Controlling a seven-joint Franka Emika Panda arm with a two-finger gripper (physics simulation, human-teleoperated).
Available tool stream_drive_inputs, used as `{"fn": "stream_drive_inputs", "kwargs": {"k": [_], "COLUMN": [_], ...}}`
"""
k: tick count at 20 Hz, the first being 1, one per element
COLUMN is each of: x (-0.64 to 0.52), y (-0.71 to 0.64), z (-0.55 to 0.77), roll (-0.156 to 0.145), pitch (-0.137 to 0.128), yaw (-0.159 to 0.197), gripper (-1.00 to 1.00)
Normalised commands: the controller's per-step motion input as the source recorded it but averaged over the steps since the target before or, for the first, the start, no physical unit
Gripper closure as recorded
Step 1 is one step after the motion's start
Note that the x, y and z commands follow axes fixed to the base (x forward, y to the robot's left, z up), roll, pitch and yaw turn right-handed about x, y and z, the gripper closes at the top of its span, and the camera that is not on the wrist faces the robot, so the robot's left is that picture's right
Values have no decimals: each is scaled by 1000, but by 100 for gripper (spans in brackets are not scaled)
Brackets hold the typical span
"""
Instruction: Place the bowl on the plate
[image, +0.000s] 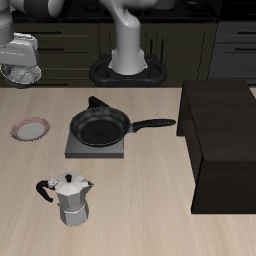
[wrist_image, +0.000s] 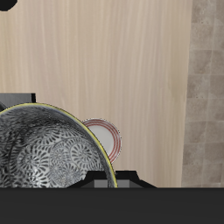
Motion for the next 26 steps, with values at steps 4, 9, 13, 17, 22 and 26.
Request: {"fn": "stream_drive_inputs", "kwargs": {"k": [4, 9, 13, 17, 22, 26], "x": [78, 35, -39, -252, -232, -233], "y": [40, 35, 14, 20, 31, -18], "z": [-310, -145, -144, -169, -73, -134], "roll": [-2, 6, 1, 23, 18, 19], "pitch": [47, 18, 9, -1, -11, 8], "yaw": [-14, -7, -4, -7, 8, -7], "gripper": [100, 100, 100, 100, 100, 100]}}
